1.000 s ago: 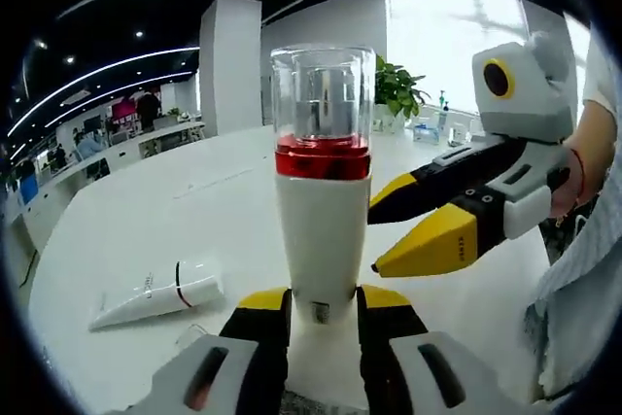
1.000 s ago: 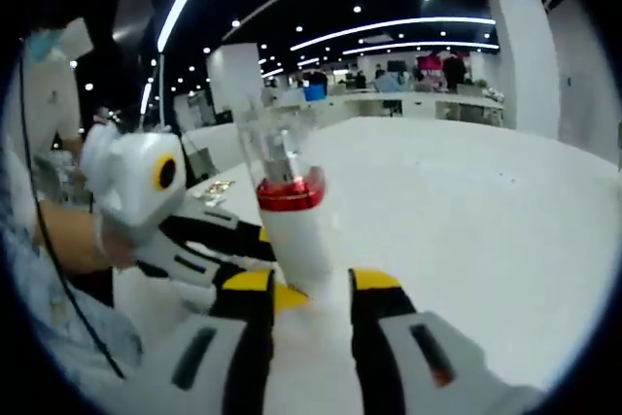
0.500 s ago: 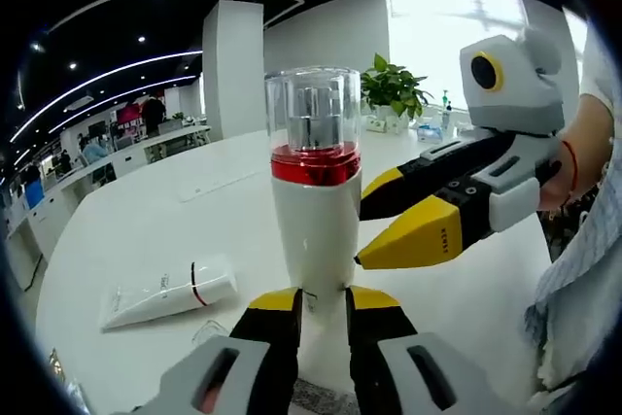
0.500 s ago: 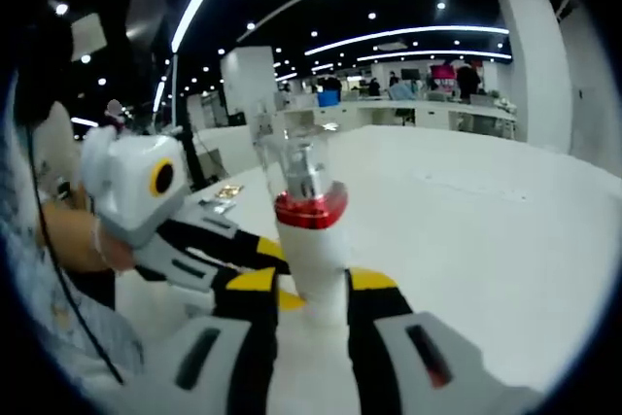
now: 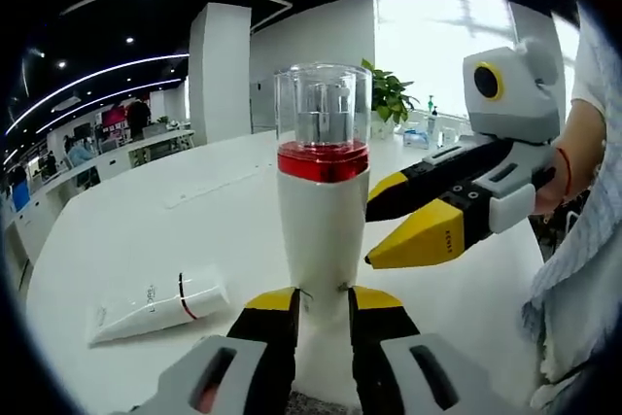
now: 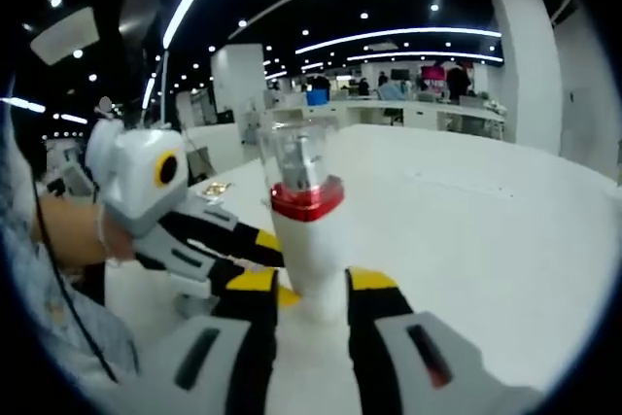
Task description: Arrange the skincare products in the storage area until every visible bottle or jar stands upright without overlapping.
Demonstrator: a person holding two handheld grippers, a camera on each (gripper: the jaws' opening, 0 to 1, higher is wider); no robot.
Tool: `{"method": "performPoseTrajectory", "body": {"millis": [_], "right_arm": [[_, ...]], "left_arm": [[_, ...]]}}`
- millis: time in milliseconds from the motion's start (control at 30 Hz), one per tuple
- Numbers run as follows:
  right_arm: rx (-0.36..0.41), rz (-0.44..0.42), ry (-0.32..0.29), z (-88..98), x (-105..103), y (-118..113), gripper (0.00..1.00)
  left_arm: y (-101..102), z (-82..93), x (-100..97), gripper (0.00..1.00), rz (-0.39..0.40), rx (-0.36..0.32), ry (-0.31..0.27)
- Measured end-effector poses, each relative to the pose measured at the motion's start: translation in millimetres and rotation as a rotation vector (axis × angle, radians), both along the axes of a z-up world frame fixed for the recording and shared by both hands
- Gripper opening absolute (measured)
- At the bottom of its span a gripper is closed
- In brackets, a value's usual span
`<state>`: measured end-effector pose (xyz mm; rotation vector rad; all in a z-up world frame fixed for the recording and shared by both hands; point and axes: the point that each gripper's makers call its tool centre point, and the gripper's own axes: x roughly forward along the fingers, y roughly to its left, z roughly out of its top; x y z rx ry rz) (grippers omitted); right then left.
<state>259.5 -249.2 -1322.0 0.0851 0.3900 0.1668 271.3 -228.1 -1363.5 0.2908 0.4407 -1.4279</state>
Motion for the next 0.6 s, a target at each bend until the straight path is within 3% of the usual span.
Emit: {"method": "performPoseTrajectory", "body": {"millis": [167, 333, 467, 600], "right_arm": [[-0.044, 0.019, -0.018, -3.0, 17, 0, 0.31], [-0.016, 0.024, -0.012, -9.0, 28, 5, 0.32], [-0.081, 0.015, -0.017, -12.7, 32, 5, 0.31], [-0.091, 0.003, -0.023, -12.4, 34, 3, 0.3]], "left_arm": [[-2, -3.4, 0.1, 0.2, -0.013, 0.013, 0.004], [2, -1.6, 1.9, 0.2, -0.01, 0.019, -0.001], [17, 1.1, 13.0, 0.21, 0.032, 0.029, -0.01], [30, 6.2, 23.1, 0.22, 0.098, -0.016, 0.032]]}}
